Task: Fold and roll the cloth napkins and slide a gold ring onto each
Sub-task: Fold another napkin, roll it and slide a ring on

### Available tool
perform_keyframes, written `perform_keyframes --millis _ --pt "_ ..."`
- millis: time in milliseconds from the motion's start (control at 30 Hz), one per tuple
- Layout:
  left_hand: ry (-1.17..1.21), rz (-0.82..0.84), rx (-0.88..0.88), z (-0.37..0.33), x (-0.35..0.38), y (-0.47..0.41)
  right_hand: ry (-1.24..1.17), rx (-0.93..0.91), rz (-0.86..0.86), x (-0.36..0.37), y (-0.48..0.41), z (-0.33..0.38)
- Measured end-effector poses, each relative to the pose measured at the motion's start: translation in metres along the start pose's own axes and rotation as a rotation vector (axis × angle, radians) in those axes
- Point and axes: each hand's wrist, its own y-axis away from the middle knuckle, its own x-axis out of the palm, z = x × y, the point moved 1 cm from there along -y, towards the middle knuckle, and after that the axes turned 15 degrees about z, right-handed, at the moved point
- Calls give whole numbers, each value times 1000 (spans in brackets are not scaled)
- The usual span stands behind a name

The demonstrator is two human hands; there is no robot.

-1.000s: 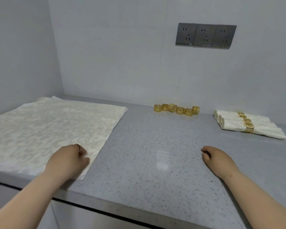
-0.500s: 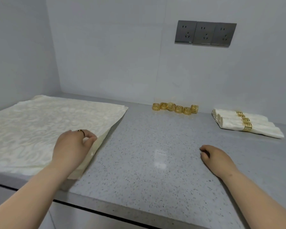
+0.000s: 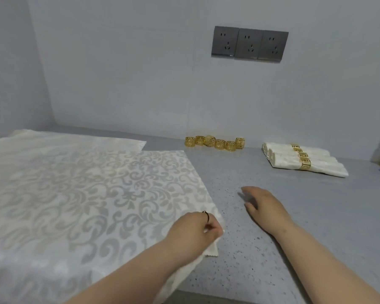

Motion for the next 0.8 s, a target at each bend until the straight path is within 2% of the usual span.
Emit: perform_keyframes --millis 133,233,367,467,567,700,800 --pt "30 131 17 4 -1 0 94 -307 -28 8 -1 8" --pt "61 169 82 10 -3 5 94 -332 43 9 2 13" --pt "-41 130 176 19 -3 6 -35 -438 187 21 7 39" --pt "-68 99 188 17 -3 8 -40 -419 262 22 6 50" --pt "-93 37 122 17 -11 15 57 -365 282 10 6 46" --pt "-412 -20 -28 30 -36 27 119 -309 294 2 14 31" --pt "-626 22 -264 46 -57 38 148 -217 275 -5 26 10"
